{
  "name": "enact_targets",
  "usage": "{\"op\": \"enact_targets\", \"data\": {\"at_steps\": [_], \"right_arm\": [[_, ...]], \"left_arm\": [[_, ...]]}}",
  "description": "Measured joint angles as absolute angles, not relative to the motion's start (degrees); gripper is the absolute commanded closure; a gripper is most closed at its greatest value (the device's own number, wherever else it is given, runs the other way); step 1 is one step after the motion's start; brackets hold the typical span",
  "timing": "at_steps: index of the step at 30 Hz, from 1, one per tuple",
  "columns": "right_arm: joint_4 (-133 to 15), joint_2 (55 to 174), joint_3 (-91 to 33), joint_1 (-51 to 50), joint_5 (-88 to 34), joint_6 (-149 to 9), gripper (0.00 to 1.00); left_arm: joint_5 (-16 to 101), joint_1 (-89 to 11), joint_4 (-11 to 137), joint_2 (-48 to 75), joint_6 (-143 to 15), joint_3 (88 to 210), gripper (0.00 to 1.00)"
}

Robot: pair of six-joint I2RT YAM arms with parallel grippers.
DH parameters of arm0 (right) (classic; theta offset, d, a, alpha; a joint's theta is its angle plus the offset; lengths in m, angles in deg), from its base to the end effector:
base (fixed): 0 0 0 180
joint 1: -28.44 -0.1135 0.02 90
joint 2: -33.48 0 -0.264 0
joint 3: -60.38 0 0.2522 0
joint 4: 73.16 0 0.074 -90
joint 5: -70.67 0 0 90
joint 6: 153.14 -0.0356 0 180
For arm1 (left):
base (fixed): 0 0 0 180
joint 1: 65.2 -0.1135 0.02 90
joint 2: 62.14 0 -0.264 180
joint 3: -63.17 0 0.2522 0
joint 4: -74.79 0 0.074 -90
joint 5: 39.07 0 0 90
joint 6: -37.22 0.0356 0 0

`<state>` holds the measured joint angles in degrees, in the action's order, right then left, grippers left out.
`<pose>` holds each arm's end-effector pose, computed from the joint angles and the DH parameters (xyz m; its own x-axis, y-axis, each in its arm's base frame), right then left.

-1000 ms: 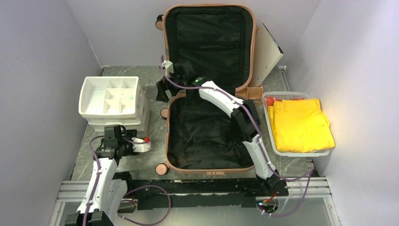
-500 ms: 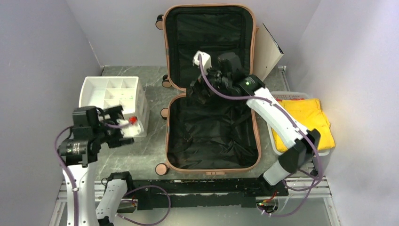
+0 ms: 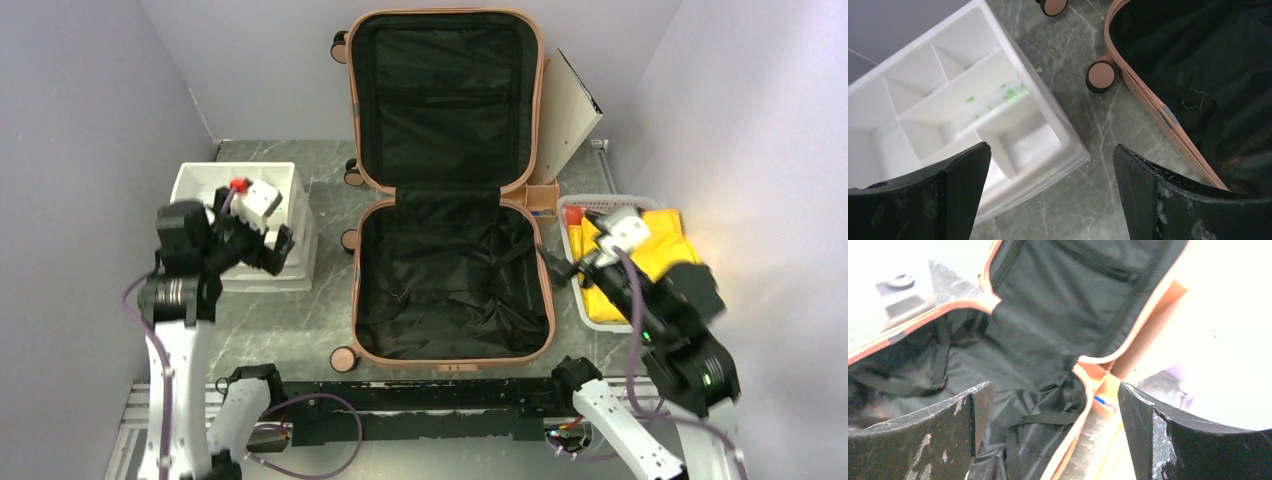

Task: Open, take out, and arrange the luggage
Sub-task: Reset both arms

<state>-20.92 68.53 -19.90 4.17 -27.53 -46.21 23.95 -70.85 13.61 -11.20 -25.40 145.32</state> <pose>0.0799 0.0416 0.4308 0.0496 -0.2938 -0.9546 -0.5451 0.7929 -0.2724 0.1617 -0.0002 0.3964 -0.3019 0.3820 -0.8735 0.4980 0.8445 0.1972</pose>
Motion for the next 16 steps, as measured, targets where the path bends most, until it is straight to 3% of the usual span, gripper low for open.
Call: {"op": "enact_targets", "data": {"at_steps": [4, 8, 16], "right_arm": [[-20.42, 58.43, -19.22, 11.58, -27.71, -47.52, 0.00], [-16.90, 56.18, -17.63, 15.49, -29.06, -49.10, 0.00], [-9.14, 56.16, -16.21, 18.39, -36.01, -48.31, 0.00]], "left_arm": [[23.99, -70.85, 19.07, -25.54, -29.53, 135.63, 0.04], [21.92, -70.85, 22.26, -37.99, -31.04, 133.01, 0.04], [17.57, -70.85, 22.20, -42.93, -31.11, 129.01, 0.04]]}}
